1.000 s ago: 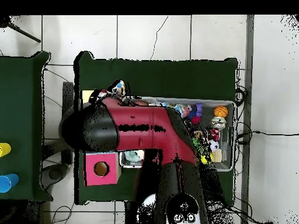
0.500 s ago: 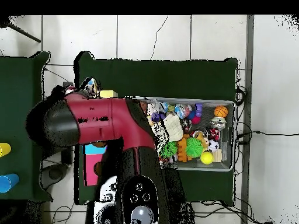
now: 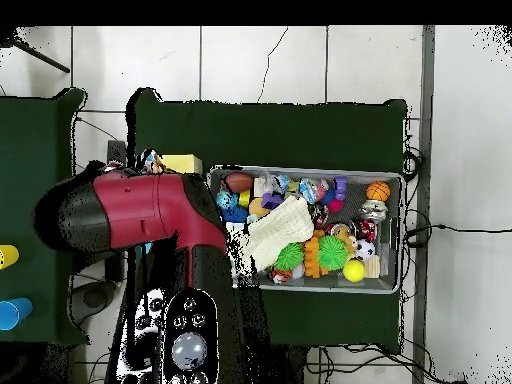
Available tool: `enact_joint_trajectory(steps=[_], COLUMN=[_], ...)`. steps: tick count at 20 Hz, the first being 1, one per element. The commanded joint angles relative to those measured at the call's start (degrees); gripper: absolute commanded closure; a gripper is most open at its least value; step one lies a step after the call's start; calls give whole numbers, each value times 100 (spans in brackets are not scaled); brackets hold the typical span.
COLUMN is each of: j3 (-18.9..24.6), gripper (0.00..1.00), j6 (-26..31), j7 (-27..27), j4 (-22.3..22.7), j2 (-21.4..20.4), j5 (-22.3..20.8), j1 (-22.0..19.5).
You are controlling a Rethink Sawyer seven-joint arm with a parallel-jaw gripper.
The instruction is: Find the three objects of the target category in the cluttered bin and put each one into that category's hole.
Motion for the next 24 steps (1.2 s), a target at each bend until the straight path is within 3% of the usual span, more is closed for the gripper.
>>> enact_joint_trajectory(steps=[1, 13, 24], j3=[-581, -596, -433], gripper=[100, 100, 100], j6=[-54, -152, -606], j7=[1587, 1571, 1439], j4=[101, 294, 76], j2=[443, 943, 1443], j5=[51, 425, 901], j1=[-65, 37, 106])
